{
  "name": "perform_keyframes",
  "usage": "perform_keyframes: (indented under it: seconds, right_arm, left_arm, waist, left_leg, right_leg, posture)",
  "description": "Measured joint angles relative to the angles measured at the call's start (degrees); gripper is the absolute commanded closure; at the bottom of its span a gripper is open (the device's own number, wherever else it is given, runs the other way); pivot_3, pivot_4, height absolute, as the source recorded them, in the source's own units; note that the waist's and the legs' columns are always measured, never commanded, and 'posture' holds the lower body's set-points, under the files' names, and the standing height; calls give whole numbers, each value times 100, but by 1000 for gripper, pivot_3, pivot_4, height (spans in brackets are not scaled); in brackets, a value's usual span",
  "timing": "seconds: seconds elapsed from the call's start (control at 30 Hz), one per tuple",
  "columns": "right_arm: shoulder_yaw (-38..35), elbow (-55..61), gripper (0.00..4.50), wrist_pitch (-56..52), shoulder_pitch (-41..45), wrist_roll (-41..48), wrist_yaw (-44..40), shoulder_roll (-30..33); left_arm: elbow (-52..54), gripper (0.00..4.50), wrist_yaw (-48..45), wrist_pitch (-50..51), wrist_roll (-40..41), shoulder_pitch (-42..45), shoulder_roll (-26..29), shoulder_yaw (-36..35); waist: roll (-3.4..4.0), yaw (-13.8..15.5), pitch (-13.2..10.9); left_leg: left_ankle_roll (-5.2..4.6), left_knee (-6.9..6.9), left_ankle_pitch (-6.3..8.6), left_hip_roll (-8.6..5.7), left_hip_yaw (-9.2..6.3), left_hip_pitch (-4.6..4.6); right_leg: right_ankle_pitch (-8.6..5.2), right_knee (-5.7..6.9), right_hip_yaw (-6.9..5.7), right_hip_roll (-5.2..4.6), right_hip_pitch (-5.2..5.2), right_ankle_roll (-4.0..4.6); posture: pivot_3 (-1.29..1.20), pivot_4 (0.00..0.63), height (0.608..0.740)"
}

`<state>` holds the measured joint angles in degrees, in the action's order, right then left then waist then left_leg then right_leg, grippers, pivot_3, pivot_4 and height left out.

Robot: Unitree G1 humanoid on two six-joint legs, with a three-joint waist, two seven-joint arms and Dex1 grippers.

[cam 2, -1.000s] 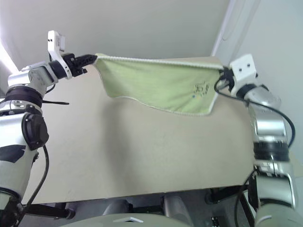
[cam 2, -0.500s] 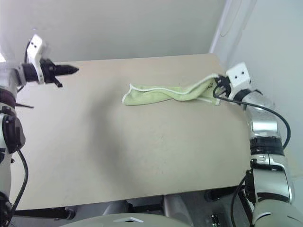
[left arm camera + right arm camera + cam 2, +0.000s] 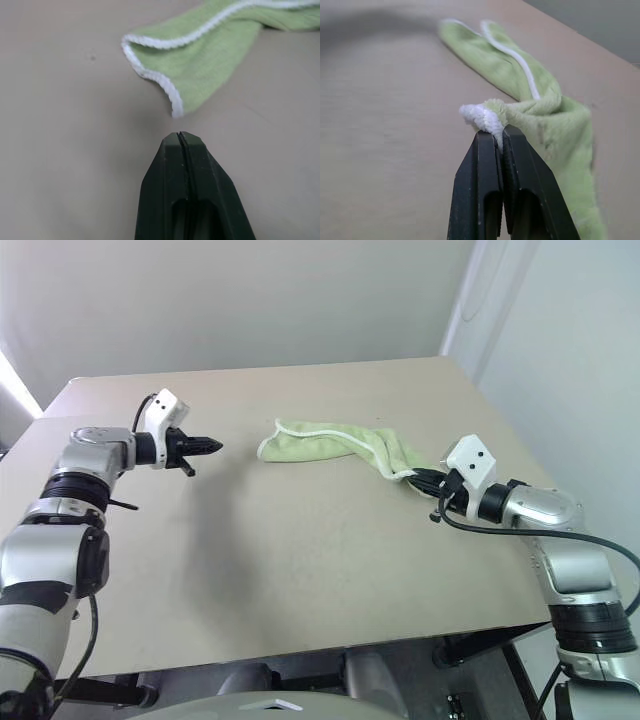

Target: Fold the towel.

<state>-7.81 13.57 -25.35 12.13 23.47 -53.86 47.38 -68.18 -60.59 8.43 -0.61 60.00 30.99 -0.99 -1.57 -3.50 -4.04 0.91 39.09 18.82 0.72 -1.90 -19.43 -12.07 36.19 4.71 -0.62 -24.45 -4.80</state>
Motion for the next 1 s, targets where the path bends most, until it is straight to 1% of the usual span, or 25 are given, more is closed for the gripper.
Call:
perform_keyframes:
  seconds: [0.1,0.2,0.33,0.43,0.53,0.7,0.8,0.9,1.0]
  right_arm:
    - [-376,487,4469,-473,-155,705,-353,278]
    - [-869,593,4469,-987,265,1539,-384,322]
    - [-1324,736,4469,-1407,702,2340,-373,466]
    - [-1426,742,4469,-1710,1253,3014,-194,471]
    - [-1573,757,4469,-1785,1882,3431,40,479]
    - [-1567,747,4469,-1899,2203,3773,163,555]
    - [-1569,791,4469,-2023,2096,3876,111,734]
    - [-1543,1058,4469,-2160,1367,3936,64,750]
    - [-1464,1420,4469,-2241,676,3976,88,700]
  left_arm:
    - [-95,4500,230,-7,31,15,-191,-58]
    - [-149,4500,385,-12,127,132,-426,-109]
    - [-153,4500,193,165,254,196,-550,-166]
    - [-177,4500,161,363,331,261,-596,-241]
    - [-180,4500,200,455,394,332,-671,-294]
    - [-208,4500,207,598,397,333,-803,-297]
    - [-207,4500,-84,625,351,333,-932,-157]
    - [-208,4500,-174,642,313,336,-1050,-75]
    - [-248,4500,-152,707,304,407,-1306,-49]
  waist:
    - [-1,35,0]
    - [0,63,0]
    - [0,94,0]
    - [3,94,-2]
    - [1,112,-1]
    - [2,123,-1]
    - [1,132,-1]
    - [0,136,0]
    - [-1,148,-1]
  left_leg:
    - [0,6,0,0,1,1]
    - [1,10,0,-1,4,1]
    - [1,3,0,2,0,1]
    - [0,3,0,1,2,-5]
    - [0,3,0,1,1,-4]
    - [0,3,0,1,2,-8]
    - [0,3,0,1,2,-10]
    - [0,2,0,1,2,-10]
    - [0,5,0,0,3,-11]
  right_leg:
    - [3,0,1,0,3,5]
    - [7,-1,4,0,3,12]
    - [7,-4,0,5,3,14]
    - [7,-6,2,2,-2,13]
    - [7,-10,1,1,0,14]
    - [6,-12,1,-1,-1,13]
    - [6,-16,1,-1,-1,14]
    - [6,-15,2,-1,0,13]
    - [6,-13,3,0,0,11]
  posture:
    - [0,0,712]
    - [0,0,712]
    - [0,0,712]
    - [0,0,712]
    - [0,0,712]
    - [0,0,712]
    - [0,0,712]
    - [0,0,712]
    - [0,0,712]
